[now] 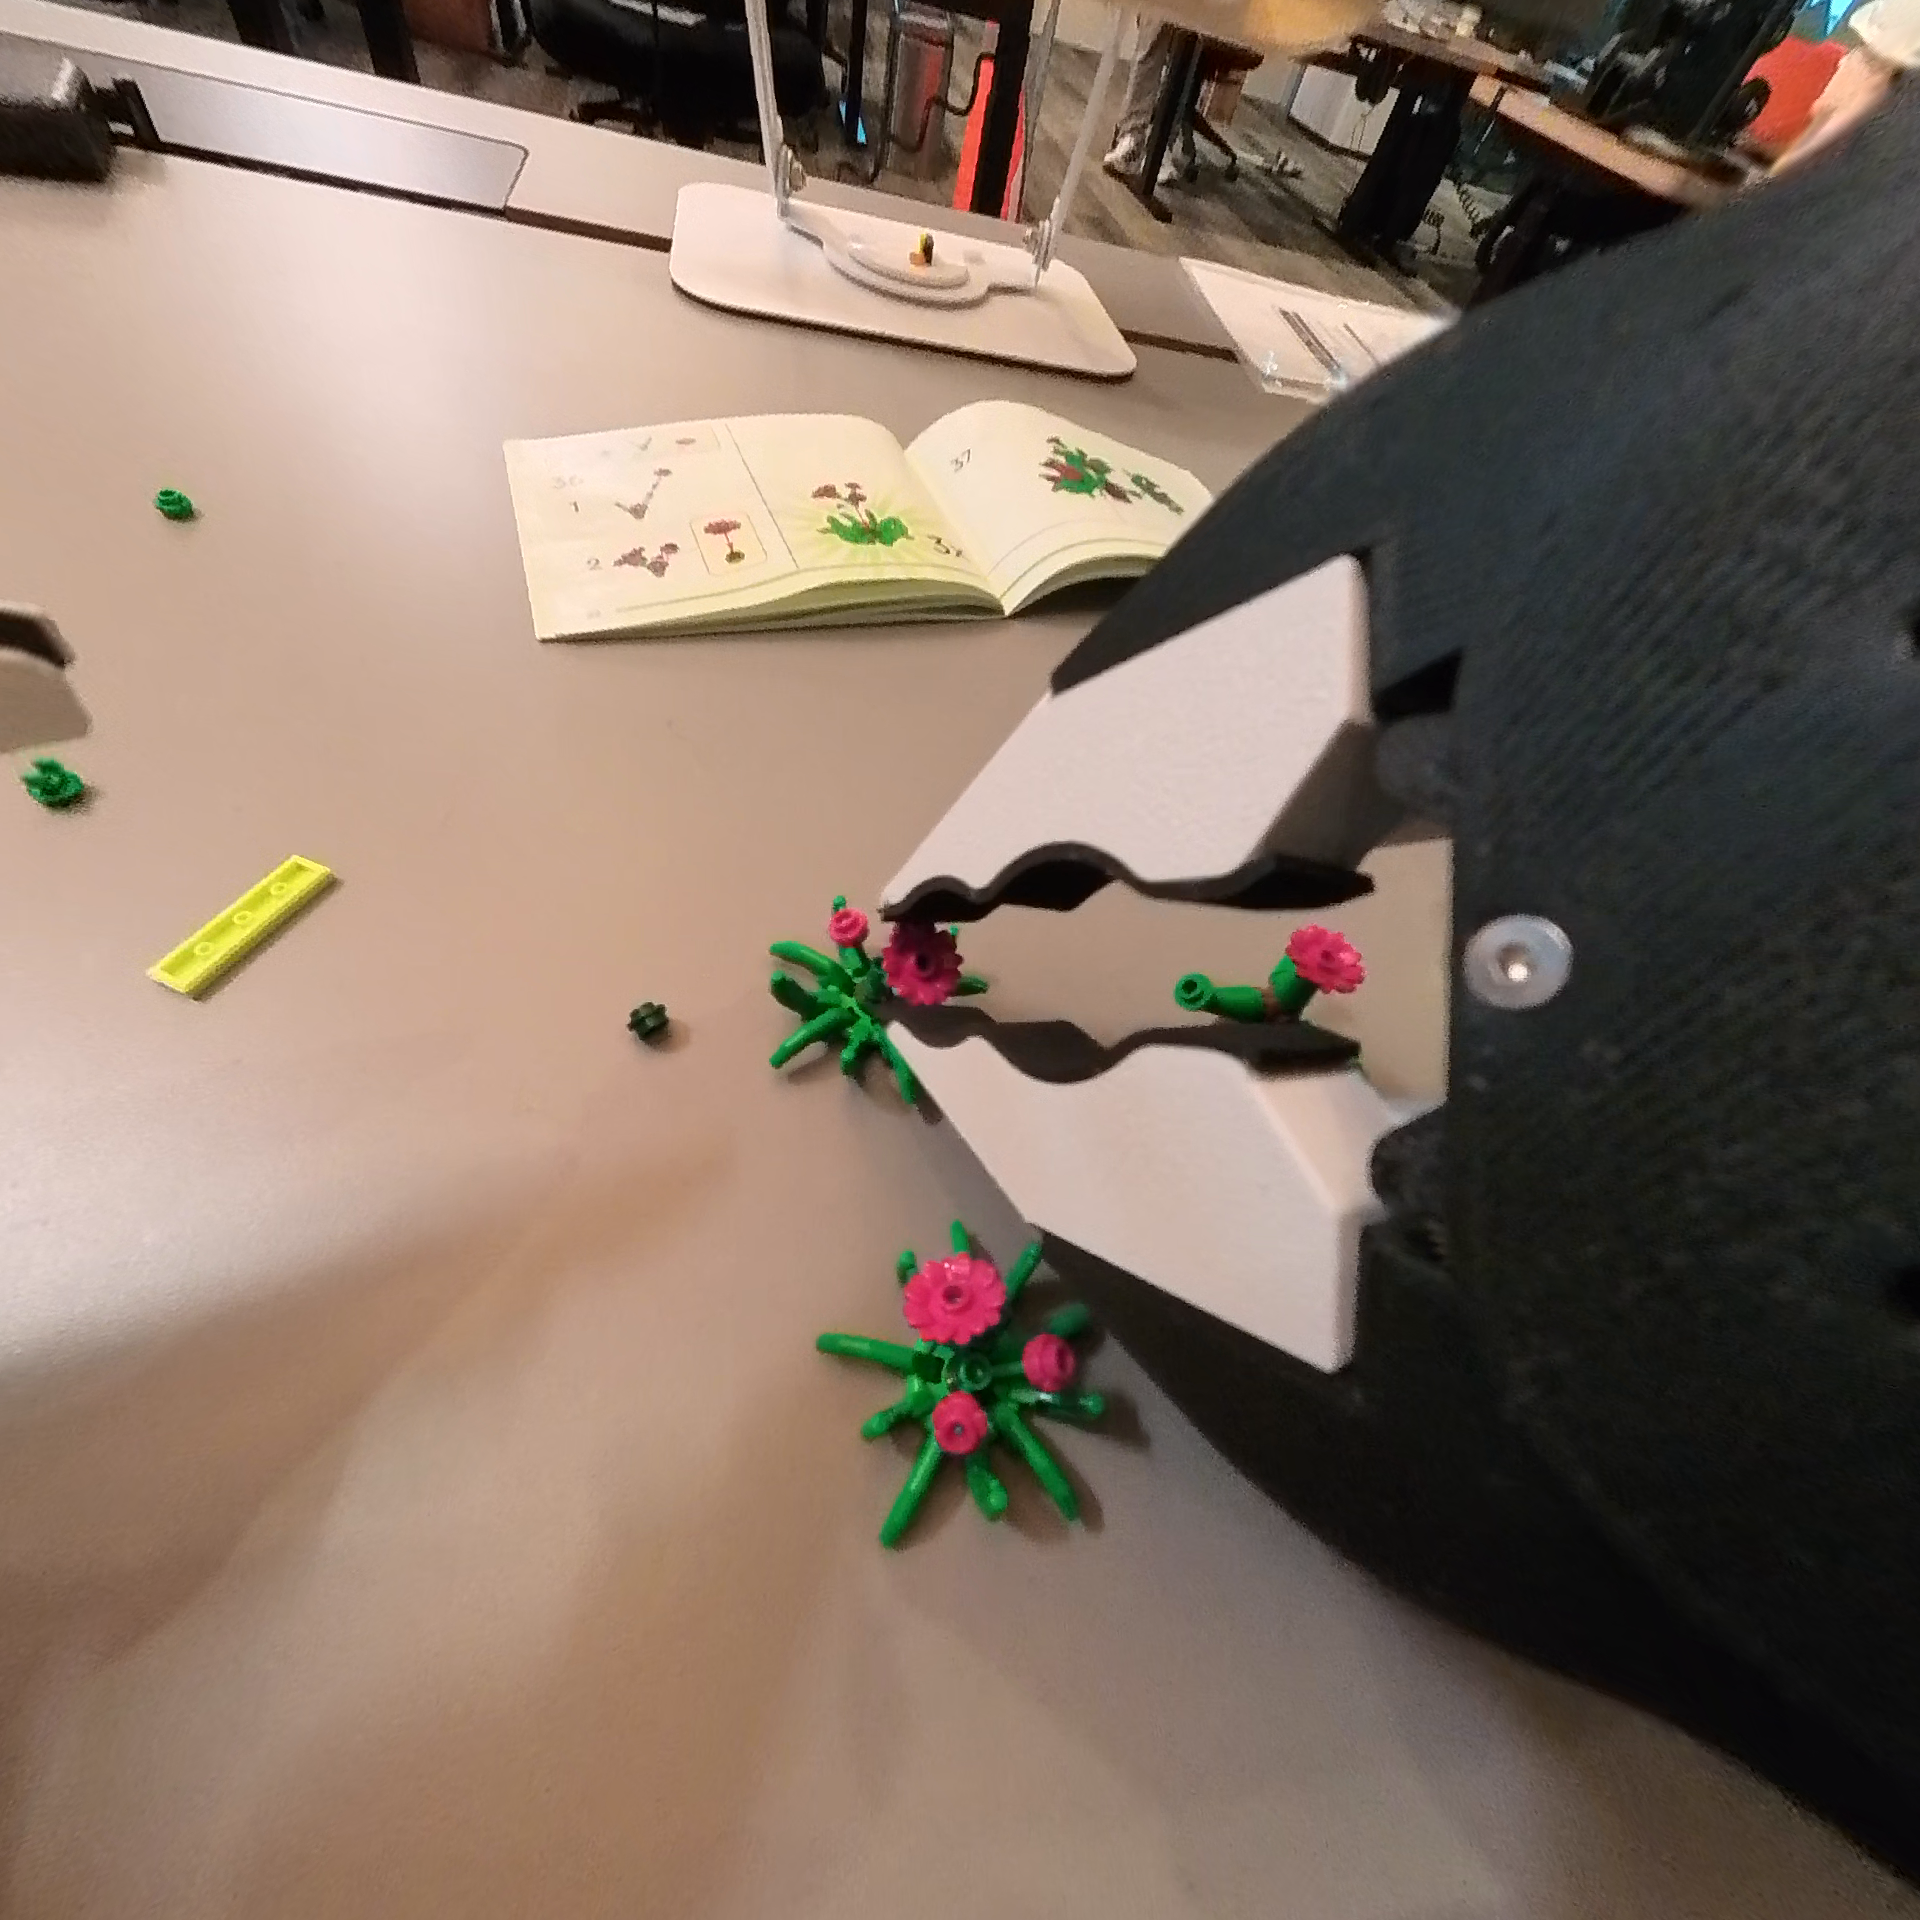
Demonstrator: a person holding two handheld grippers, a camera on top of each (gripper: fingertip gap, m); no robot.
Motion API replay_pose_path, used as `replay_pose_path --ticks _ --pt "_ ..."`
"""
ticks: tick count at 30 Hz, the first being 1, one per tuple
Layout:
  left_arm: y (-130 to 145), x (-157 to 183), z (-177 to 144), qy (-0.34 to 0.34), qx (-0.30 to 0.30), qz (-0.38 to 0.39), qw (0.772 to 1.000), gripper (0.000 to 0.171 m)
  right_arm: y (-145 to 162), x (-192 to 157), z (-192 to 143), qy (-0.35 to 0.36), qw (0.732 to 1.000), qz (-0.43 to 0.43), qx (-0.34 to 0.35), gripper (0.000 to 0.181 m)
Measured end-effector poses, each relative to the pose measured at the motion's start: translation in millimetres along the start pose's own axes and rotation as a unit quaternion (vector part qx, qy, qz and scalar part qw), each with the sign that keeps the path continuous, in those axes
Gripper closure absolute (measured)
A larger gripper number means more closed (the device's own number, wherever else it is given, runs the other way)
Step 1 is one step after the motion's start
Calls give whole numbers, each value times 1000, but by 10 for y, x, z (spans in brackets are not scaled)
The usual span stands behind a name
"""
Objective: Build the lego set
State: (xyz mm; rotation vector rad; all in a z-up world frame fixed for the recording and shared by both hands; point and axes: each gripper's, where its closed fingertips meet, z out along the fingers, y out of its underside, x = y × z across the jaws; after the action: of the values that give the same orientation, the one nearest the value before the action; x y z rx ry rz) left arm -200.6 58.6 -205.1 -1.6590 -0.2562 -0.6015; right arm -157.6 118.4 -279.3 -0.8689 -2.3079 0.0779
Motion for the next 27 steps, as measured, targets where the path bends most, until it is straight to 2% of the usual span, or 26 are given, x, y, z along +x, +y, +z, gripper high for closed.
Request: replay_pose_path --ticks 3,13,21,27 --pt "3 -3 1 0 -1 -1 1000 147 -4 -72 3 -16 1000 -12 -5 168" --pt "28 -19 10 1 -6 -10 1000 147 -19 -50 5 1 995 -90 -34 168" --pt "35 -28 11 -1 -8 -12 1000 147 -55 -61 1 54 970 -229 -66 168" --pt "37 -28 12 -1 -8 -12 1000 147 -81 -73 2 34 961 -263 -75 168"
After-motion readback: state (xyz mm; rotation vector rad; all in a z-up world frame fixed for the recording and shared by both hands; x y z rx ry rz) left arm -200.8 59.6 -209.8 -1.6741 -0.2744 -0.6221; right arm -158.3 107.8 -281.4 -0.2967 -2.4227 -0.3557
